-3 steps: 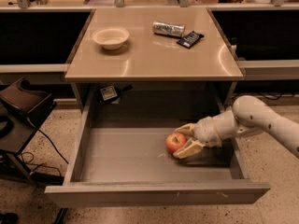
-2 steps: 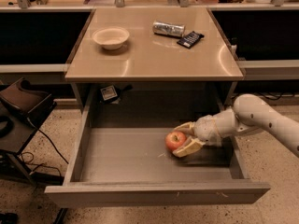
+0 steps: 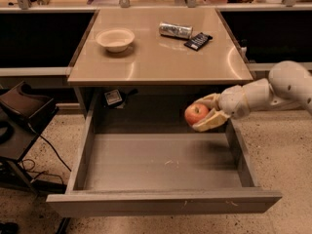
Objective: Pick apple from top drawer and place on counter
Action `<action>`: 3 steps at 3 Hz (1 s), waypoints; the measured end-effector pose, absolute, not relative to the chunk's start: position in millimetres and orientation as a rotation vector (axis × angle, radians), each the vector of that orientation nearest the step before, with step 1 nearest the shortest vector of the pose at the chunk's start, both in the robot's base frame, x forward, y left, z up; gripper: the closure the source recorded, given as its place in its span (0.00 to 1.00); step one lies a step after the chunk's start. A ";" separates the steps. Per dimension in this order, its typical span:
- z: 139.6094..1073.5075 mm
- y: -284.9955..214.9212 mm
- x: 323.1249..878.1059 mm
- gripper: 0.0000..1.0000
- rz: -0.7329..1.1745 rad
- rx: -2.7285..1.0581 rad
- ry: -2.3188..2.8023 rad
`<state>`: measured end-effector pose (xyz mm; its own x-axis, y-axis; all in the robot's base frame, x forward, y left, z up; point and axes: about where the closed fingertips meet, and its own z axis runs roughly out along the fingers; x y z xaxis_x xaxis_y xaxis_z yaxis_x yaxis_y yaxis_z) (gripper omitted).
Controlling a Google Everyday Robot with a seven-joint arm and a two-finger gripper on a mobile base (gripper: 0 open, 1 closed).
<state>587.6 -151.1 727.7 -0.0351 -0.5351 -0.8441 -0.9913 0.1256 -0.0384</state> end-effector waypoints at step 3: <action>870.5 -163.7 668.2 1.00 0.672 -1.524 1.809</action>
Offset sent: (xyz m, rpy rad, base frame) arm 0.0977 -0.0553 0.2470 -0.1642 -0.1431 -0.1543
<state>668.2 -163.7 870.5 -0.0938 -0.6372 -0.7649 -0.9822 0.1850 -0.0337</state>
